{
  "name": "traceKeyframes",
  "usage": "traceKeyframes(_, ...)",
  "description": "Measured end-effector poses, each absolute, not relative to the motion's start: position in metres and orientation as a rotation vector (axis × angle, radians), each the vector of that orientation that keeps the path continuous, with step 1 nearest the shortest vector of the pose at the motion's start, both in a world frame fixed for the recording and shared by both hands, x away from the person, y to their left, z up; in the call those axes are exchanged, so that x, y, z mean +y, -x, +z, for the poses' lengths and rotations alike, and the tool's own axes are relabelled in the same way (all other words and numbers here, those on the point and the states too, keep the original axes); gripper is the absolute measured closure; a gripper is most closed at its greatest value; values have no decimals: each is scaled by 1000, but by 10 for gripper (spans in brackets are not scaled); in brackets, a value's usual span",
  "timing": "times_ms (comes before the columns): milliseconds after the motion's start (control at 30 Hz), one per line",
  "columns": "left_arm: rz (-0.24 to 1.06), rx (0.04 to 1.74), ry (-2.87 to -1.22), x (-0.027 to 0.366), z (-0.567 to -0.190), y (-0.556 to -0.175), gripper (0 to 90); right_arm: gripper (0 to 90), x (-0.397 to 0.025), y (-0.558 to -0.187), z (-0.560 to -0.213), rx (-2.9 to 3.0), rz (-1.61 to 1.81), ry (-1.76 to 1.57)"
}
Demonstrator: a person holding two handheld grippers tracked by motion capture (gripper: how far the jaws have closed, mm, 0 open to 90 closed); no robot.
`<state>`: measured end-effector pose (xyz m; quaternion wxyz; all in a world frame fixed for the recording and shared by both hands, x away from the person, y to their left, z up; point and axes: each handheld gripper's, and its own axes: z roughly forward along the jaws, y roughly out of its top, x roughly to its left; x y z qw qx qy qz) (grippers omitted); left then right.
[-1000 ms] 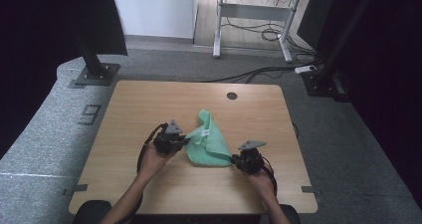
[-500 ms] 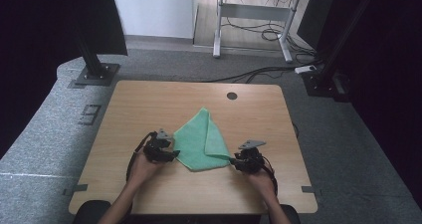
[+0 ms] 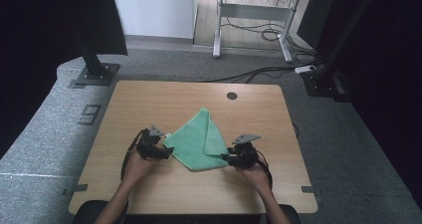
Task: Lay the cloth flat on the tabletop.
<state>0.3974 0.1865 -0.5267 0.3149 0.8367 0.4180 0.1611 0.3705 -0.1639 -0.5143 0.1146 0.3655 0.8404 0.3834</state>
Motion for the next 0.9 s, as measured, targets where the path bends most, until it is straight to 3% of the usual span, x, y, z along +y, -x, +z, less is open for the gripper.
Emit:
traceKeyframes(633,439,1113,-2164,192,-547,-396,147,556,-102,-398,-527,2561,1033,-962)
traceKeyframes(667,444,1110,-2172,191,-546,-396,147,626,-100,-399,-532,2575,990,-959)
traceKeyframes(700,458,1102,-2182,190,-544,-395,147,626,-100,-399,-532,2575,990,-959)
traceKeyframes(800,470,1069,-2138,189,-535,-393,148,745,-103,-400,-537,2552,995,-969)
traceKeyframes(900,479,1066,-2130,187,-534,-394,148,787,-105,-401,-537,2549,1003,-986)
